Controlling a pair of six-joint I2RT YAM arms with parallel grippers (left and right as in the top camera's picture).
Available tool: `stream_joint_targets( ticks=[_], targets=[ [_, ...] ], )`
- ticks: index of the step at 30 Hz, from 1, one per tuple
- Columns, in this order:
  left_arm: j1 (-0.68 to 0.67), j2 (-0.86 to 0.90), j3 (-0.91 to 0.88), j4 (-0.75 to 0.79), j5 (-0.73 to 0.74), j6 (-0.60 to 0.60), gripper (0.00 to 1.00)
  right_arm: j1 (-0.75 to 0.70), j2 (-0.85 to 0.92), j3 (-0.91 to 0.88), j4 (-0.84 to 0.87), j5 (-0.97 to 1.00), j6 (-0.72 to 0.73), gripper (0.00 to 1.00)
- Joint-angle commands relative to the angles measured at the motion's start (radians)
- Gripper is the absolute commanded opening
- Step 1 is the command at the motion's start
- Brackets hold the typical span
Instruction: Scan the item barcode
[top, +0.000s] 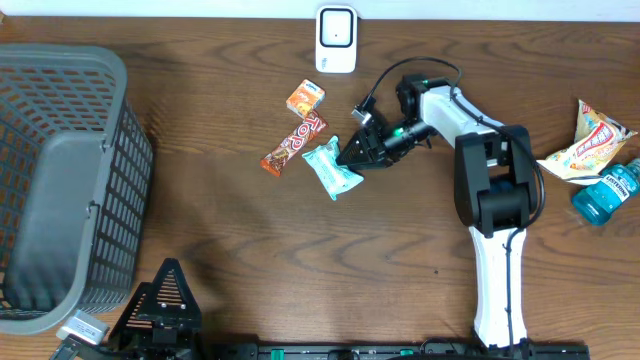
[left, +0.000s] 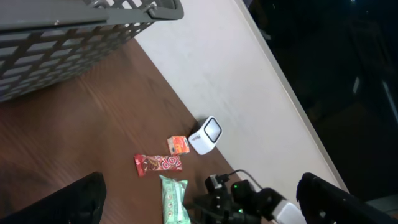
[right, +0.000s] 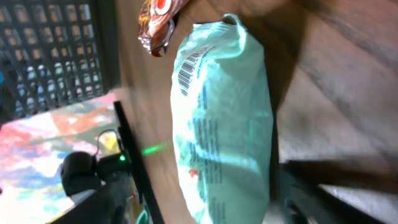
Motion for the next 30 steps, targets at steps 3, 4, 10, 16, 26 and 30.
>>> stream_joint_targets(
  ticks=[3, 4, 10, 16, 26, 30],
  targets=[
    [0.004, -0.005, 0.023, -0.004, -0.052, -0.005, 0.98, 0.027, -0.171, 0.002, -0.009, 0.193, 0.121, 0.83],
    [0.005, -0.005, 0.023, -0.004, -0.055, -0.005, 0.98, 0.034, -0.183, 0.002, -0.009, 0.232, 0.182, 0.82],
    [0.004, -0.005, 0.023, -0.004, -0.055, -0.005, 0.98, 0.134, -0.201, 0.002, 0.034, 0.495, 0.375, 0.08],
    [0.004, -0.005, 0.023, -0.004, -0.055, -0.005, 0.98, 0.280, -0.199, 0.002, 0.134, 0.803, 0.503, 0.01],
    [0.004, -0.005, 0.024, -0.003, -0.055, -0.006, 0.98, 0.407, -0.193, -0.053, 0.196, 1.308, 0.697, 0.01],
    [0.004, -0.005, 0.027, -0.003, -0.055, -0.006, 0.98, 0.407, -0.181, -0.118, 0.273, 1.295, 0.697, 0.01]
  ],
)
